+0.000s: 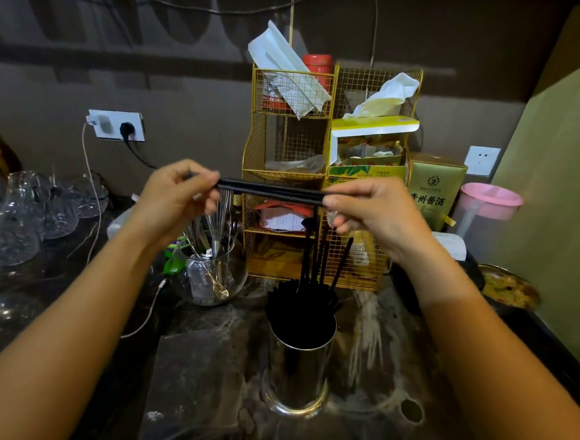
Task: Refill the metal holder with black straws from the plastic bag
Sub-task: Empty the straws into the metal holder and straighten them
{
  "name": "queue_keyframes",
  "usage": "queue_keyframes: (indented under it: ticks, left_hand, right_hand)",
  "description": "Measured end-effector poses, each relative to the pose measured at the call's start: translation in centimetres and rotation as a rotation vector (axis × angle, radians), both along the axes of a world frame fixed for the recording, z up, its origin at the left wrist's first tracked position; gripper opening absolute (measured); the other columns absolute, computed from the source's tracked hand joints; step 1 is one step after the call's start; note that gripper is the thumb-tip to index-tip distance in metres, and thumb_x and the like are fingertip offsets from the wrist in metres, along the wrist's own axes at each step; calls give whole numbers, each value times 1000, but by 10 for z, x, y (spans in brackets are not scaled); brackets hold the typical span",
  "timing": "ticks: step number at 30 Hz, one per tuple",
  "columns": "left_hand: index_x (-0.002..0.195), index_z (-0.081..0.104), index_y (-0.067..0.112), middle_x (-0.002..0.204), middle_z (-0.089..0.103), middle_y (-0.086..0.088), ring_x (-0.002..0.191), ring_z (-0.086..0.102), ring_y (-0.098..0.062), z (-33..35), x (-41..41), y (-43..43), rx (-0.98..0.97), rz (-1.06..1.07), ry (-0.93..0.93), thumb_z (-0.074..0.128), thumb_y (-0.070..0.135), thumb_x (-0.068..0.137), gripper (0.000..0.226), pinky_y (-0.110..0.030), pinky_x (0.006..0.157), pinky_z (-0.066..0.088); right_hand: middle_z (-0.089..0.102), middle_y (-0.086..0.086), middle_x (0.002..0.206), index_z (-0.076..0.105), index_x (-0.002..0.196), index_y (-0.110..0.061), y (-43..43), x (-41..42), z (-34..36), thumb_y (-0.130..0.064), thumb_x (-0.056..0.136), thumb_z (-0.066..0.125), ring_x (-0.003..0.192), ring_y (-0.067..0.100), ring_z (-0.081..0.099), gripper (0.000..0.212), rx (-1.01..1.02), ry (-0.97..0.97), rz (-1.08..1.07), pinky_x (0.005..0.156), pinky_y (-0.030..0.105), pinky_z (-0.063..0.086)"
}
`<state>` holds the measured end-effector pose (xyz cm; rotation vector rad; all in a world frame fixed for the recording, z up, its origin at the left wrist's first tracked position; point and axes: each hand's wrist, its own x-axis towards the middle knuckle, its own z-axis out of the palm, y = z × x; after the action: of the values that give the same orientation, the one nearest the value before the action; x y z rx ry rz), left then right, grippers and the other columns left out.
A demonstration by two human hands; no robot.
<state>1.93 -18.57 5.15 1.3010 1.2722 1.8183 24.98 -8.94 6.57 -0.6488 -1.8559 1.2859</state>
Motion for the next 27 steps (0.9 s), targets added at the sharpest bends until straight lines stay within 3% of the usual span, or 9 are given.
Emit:
queue_keyframes:
  ticks: [2, 7, 13, 16, 19, 21, 23, 27]
  left_hand:
    - [58, 65, 20, 48, 65, 2, 43, 55, -5, -22, 5, 0, -54, -46, -3, 67, 26, 57, 7, -14, 45, 48]
    - [68, 60, 11, 50, 68, 2, 42, 58, -4, -70, 33, 7, -190, -87, 165, 52, -8, 79, 22, -13, 50, 50]
    - [78, 65, 34, 64, 67, 15, 66, 60, 3, -79, 54, 14, -206, -165, 577, 61, 6, 79, 28, -9, 63, 45]
    - [81, 63, 34, 79, 62, 10, 76, 60, -6, -72, 62, 19, -135, -103, 689, 64, 9, 77, 25, -16, 69, 46]
    - [63, 55, 34, 65, 50, 10, 58, 51, 5, -72, 67, 22, -135, -95, 702, 66, 9, 76, 30, -8, 56, 38]
    - [61, 60, 20, 59, 49, 7, 52, 48, 4, -77, 68, 23, -190, -105, 685, 67, 9, 75, 19, -10, 51, 34]
    - [68, 62, 2, 60, 52, -3, 55, 45, -2, -83, 68, 24, -250, -121, 660, 67, 11, 75, 12, -19, 53, 34]
    - [73, 64, 14, 61, 55, 4, 51, 48, 3, -90, 65, 23, -252, -159, 606, 67, 11, 76, 4, -14, 52, 36]
  right_hand:
    - [65, -2, 46, 67, 81, -9, 6, 6, 7, 0, 75, 65, 42, 5, 61, 10, -22, 55, -32, 48, 12, 53]
    - [60, 11, 64, 62, 77, -9, 8, 7, 18, -3, 78, 63, 43, 5, 60, 6, 22, 26, -29, 47, 11, 51]
    - [59, 6, 57, 59, 77, -13, 0, -4, 25, -10, 85, 58, 41, 5, 55, 9, 333, -271, 7, 44, 13, 47]
    - [57, -7, 47, 58, 80, -15, -7, -12, 24, -13, 85, 59, 37, 1, 53, 5, 443, -398, 47, 41, 10, 43]
    - [56, -8, 45, 57, 83, -19, -14, -21, 18, -17, 85, 58, 38, 0, 52, 3, 540, -516, 81, 44, 14, 46]
    - [57, -6, 52, 58, 87, -20, -17, -25, 13, -19, 85, 58, 44, 6, 54, 2, 575, -583, 114, 50, 23, 49]
    - [57, -2, 56, 60, 95, -18, -18, -29, 7, -21, 87, 56, 49, 12, 56, 10, 581, -647, 155, 51, 22, 49]
    - [56, -3, 57, 61, 102, -9, -18, -36, -9, -22, 92, 45, 49, 9, 58, 22, 606, -736, 207, 52, 18, 46]
